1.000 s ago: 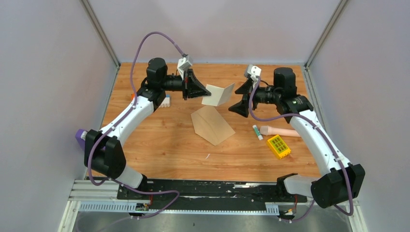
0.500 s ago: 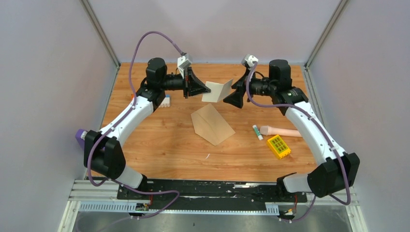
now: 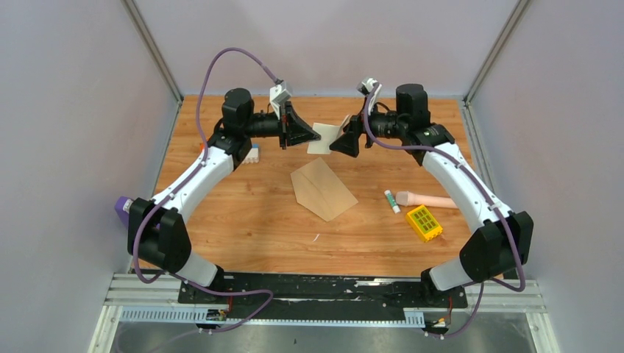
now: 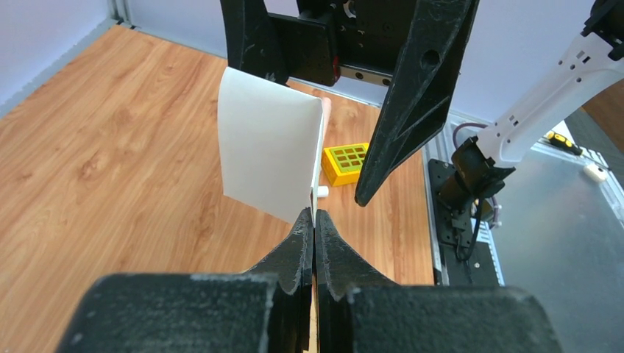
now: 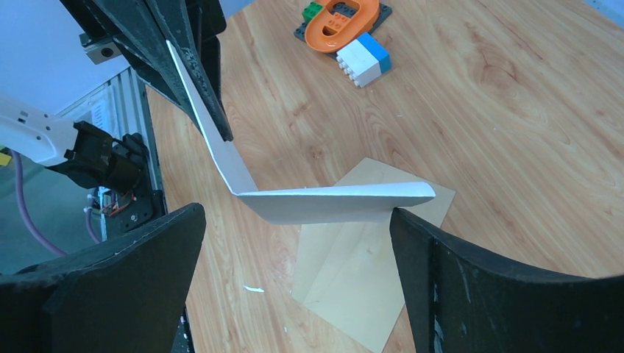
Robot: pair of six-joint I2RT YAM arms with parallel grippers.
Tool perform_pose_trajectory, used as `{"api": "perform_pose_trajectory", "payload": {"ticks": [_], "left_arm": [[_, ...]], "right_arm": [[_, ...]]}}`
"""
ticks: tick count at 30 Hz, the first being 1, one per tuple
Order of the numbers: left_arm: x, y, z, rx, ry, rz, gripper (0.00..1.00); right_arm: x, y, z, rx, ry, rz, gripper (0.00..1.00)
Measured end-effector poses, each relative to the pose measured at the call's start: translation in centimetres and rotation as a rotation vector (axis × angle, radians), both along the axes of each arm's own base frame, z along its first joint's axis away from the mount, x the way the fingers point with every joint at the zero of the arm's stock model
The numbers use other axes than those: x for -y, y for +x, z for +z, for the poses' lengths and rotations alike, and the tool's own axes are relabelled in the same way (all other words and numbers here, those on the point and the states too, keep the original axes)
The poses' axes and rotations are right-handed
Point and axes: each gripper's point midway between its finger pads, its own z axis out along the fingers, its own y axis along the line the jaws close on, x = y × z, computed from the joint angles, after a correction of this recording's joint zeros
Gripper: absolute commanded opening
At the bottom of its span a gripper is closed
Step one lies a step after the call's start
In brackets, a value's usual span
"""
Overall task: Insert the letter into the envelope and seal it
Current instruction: Fold the letter.
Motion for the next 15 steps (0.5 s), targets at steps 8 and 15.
{"api": "perform_pose_trajectory", "payload": {"ticks": [8, 15], "left_arm": [[0.0, 0.0, 0.3, 0.001, -0.008, -0.003, 0.0], [0.0, -0.1, 0.2, -0.002, -0.007, -0.003, 0.0]], "right_arm": [[-1.6, 0.0, 1.5, 0.021, 0.036, 0.066, 0.95], [-3.5, -1.1, 2.4, 0.044, 0.053, 0.141, 0.67]]}}
